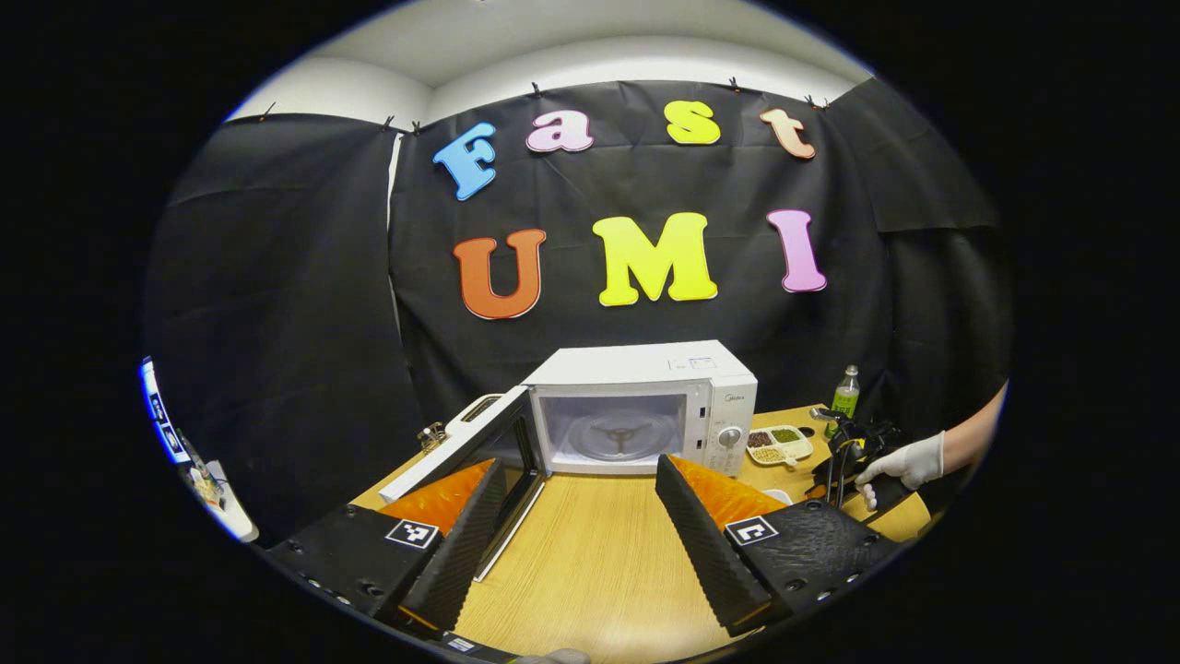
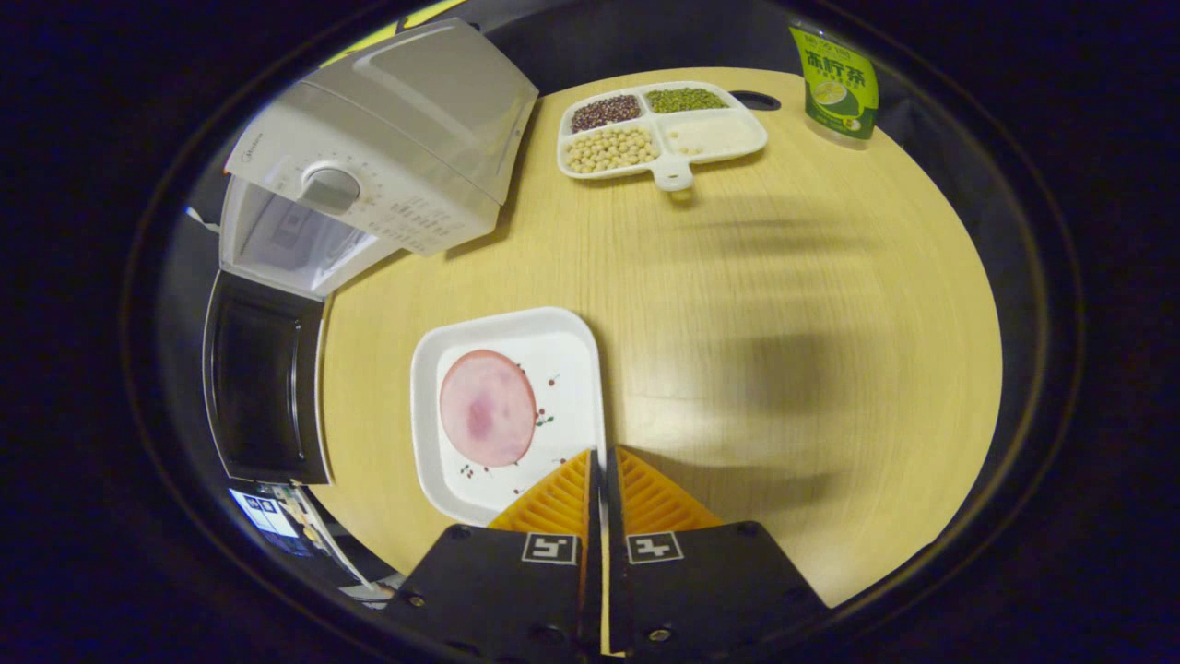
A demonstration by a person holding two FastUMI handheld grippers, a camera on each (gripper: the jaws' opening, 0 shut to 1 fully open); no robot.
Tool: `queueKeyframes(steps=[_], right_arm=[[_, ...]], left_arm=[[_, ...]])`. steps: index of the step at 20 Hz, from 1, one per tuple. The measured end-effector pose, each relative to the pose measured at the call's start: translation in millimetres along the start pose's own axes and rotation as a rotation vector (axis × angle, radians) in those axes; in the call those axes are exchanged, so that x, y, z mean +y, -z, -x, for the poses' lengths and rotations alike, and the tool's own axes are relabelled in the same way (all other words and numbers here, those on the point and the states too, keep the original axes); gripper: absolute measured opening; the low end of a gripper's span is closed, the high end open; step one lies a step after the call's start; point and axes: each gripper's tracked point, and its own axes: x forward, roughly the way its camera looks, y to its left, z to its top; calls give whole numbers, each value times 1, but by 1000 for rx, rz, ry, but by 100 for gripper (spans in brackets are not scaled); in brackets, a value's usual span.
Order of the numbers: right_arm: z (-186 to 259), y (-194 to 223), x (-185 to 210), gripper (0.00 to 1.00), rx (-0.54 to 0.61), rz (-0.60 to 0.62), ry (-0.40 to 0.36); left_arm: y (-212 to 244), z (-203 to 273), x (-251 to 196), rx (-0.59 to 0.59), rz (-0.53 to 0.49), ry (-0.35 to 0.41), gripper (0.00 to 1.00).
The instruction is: Open the microwave oven with the left hand, put the food in, and close the microwave oven.
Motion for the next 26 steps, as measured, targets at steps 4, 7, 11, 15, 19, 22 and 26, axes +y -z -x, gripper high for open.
queueKeyframes(steps=[4,7,11,15,19,22,26], right_arm=[[0,2,3,4,-17,-59,-30],[2,10,21,4,-39,-146,-99],[17,13,67,4,-131,-198,-178],[9,12,132,4,-189,-278,-304],[-4,-6,193,4,-290,-309,-392],[-12,-27,228,4,-401,-363,-401],[-14,-53,269,4,-561,-436,-393]], left_arm=[[5,-16,16,-9,17,52,97],[6,-23,32,-16,28,70,97],[9,-26,52,6,20,89,97],[11,-23,55,41,-10,153,97],[6,-20,58,45,-26,175,97],[0,-18,61,29,-28,166,97],[4,-23,76,36,-26,140,97]])
